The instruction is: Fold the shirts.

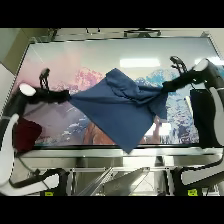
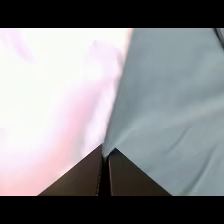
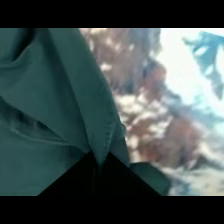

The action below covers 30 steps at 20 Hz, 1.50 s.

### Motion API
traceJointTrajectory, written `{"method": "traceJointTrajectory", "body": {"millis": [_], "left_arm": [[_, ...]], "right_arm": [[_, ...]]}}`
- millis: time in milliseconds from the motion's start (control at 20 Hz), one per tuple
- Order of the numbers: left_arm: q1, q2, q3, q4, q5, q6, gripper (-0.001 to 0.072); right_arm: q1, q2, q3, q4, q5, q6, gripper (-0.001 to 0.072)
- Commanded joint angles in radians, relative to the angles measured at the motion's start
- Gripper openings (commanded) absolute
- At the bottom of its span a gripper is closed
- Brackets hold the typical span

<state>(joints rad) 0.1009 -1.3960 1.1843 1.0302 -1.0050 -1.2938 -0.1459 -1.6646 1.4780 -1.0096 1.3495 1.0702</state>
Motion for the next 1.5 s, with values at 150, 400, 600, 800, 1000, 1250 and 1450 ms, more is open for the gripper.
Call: {"method": "traceJointTrajectory", "body": {"millis": [150,400,600,800,1000,1250,1450], "left_arm": [[0.008,-0.397,0.529,0.024,-0.093,0.047,0.0022],[0.011,-0.563,0.793,0.022,-0.246,0.029,0.0023],[0.017,-0.578,0.885,0.015,-0.421,0.011,0.0051],[0.017,-0.534,0.762,0.015,-0.584,-0.085,0.071],[-0.028,-0.444,0.498,0.015,-0.732,-0.138,0.0701],[-0.14,-0.182,0.056,0.016,-0.716,-0.12,0.0701],[-0.225,0.084,-0.161,0.015,-0.618,-0.112,0.0702]], "right_arm": [[-0.069,0.271,-0.552,0.443,0.168,-0.183,0.0015],[-0.063,0.367,-0.837,0.474,-0.001,-0.237,0.0014],[-0.067,0.367,-0.834,0.534,-0.141,-0.335,0.0023],[-0.069,0.367,-0.741,0.573,-0.223,-0.369,0.0686],[-0.068,0.367,-0.506,0.478,-0.149,-0.412,0.0693],[-0.039,0.389,-0.406,0.425,-0.047,-0.375,0.0552],[0.018,0.395,-0.433,0.38,-0.012,-0.353,0.0546]]}}
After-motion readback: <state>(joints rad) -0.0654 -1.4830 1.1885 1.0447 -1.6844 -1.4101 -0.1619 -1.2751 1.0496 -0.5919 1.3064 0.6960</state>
